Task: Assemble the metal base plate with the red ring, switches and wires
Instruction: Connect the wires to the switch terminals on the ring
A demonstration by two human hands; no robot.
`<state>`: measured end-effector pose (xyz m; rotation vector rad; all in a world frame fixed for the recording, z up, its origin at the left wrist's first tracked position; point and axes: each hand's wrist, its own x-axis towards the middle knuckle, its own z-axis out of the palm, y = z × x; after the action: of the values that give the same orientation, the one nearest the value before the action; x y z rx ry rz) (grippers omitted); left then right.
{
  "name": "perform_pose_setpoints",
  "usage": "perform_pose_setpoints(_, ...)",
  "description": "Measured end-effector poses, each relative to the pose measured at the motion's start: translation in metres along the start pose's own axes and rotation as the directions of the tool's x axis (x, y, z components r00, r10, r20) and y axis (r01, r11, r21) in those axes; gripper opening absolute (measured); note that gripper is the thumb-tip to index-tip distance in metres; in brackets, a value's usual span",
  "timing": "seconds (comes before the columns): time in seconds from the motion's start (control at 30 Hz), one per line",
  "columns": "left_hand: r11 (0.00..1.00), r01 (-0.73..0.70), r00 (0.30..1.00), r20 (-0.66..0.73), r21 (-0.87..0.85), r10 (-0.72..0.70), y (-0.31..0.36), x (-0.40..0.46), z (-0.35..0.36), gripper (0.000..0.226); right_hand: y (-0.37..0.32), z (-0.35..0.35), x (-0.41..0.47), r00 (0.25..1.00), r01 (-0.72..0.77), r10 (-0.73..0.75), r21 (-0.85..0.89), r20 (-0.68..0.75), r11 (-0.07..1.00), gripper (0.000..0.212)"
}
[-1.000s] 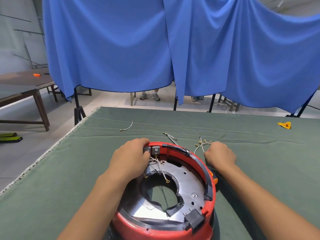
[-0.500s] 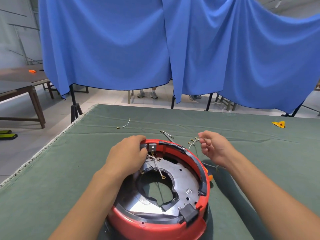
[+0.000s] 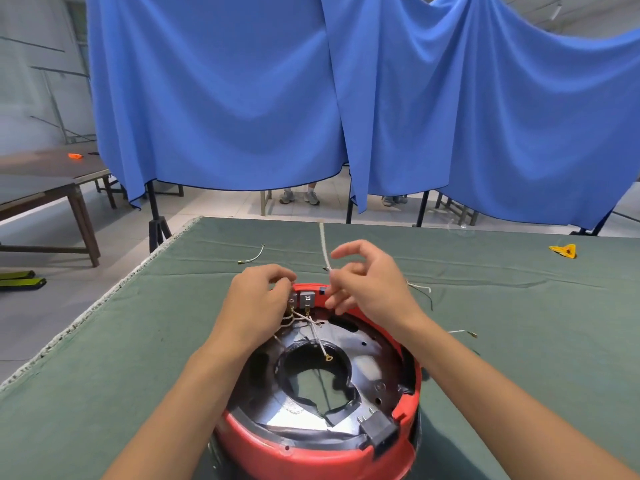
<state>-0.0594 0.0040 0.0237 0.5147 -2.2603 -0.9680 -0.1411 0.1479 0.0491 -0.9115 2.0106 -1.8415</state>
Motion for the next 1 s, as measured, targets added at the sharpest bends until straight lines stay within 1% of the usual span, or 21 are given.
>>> perform_pose_setpoints(0.13,0.974,0.035,0.999,0.011,-0.224,-0.034,0.004,-0.002,-0.002,0.024,0.012,0.014,0.002,0.993,-0.012,0.022,-0.078,0.120,0.997,0.012)
perform_pose_setpoints(0.2,0.945,0.048,0.999,0.002,-0.323,-0.051,0.005,-0.002,-0.003,0.023,0.016,0.015,0.003,0.988,-0.017,0.033,-0.104,0.152,0.994,0.017)
perform_pose_setpoints(0.27,0.896,0.081,0.995,-0.018,-0.436,-0.098,0.005,-0.001,-0.005,0.023,0.018,0.014,0.004,0.986,-0.024,0.043,-0.112,0.164,0.993,0.022)
perform_pose_setpoints(0.33,0.840,0.117,0.985,-0.045,-0.530,-0.166,0.005,0.001,-0.006,0.016,0.019,0.013,0.004,0.984,-0.031,0.048,-0.101,0.172,0.994,0.023)
perform_pose_setpoints(0.4,0.798,0.149,0.972,-0.063,-0.584,-0.228,0.004,0.002,-0.007,0.011,0.019,0.014,0.003,0.982,-0.033,0.049,-0.092,0.184,0.995,0.023)
perform_pose_setpoints(0.5,0.726,0.177,0.956,-0.059,-0.664,-0.286,0.003,0.003,-0.010,0.009,0.018,0.017,0.000,0.978,-0.032,0.058,-0.130,0.200,0.991,0.023)
perform_pose_setpoints(0.6,0.710,0.185,0.959,-0.032,-0.679,-0.280,0.003,0.002,-0.013,0.005,0.015,0.018,-0.001,0.979,-0.034,0.068,-0.174,0.194,0.984,0.023)
perform_pose_setpoints(0.7,0.716,0.173,0.972,0.000,-0.676,-0.234,0.004,-0.001,-0.015,0.011,0.014,0.018,-0.001,0.990,-0.025,0.053,-0.211,0.128,0.977,0.022)
perform_pose_setpoints(0.77,0.709,0.161,0.979,0.019,-0.687,-0.204,0.007,-0.004,-0.016,0.010,0.013,0.017,-0.001,0.999,0.009,0.003,-0.228,0.050,0.974,0.020)
perform_pose_setpoints(0.83,0.711,0.139,0.986,0.030,-0.690,-0.163,0.010,-0.007,-0.015,0.009,0.012,0.016,-0.001,0.998,0.058,-0.061,-0.191,-0.011,0.980,0.016)
perform_pose_setpoints(0.93,0.757,0.082,0.997,0.051,-0.648,-0.064,0.014,-0.012,-0.011,0.007,0.011,0.016,-0.003,0.989,0.130,-0.139,-0.144,-0.053,0.981,0.013)
perform_pose_setpoints(1.0,0.747,0.082,0.996,0.083,-0.660,-0.035,0.017,-0.014,-0.010,0.009,0.010,0.016,-0.005,0.983,0.168,-0.175,-0.126,-0.053,0.978,0.012)
